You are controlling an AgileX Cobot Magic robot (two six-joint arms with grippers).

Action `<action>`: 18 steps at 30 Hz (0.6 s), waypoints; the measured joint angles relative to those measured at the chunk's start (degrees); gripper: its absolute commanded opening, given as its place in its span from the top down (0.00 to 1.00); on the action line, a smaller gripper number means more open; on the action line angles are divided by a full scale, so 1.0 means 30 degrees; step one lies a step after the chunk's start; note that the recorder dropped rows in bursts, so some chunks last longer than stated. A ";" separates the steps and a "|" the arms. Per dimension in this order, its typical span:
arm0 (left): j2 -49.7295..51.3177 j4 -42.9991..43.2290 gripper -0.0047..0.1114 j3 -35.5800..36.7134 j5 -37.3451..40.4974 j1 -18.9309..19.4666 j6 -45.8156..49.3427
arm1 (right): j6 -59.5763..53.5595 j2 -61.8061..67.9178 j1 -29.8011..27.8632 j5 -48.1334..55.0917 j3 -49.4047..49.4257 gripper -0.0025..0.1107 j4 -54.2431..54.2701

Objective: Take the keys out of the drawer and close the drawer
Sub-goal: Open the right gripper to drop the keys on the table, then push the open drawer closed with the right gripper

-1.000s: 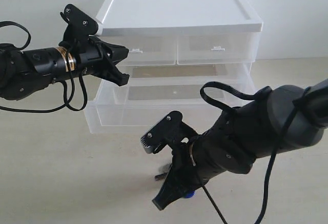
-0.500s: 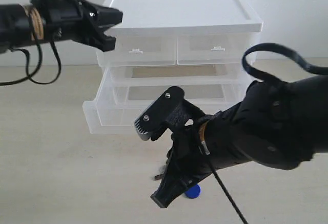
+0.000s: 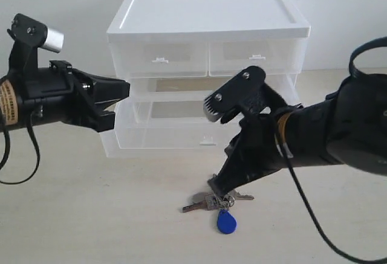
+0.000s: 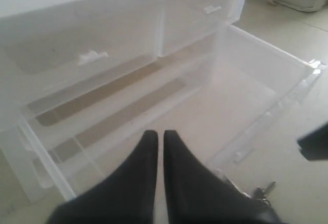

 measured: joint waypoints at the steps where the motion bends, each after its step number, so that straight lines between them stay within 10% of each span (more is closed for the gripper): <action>1: -0.0366 -0.0035 0.92 0.0289 -0.0305 0.0000 0.0031 | 0.0144 0.0000 -0.0524 -0.0360 0.0000 0.98 -0.0150; 18: -0.8402 -0.3081 0.92 0.4010 0.3055 0.0000 0.2006 | 0.0624 0.2702 -0.5315 -0.6870 -0.0891 0.98 -0.0522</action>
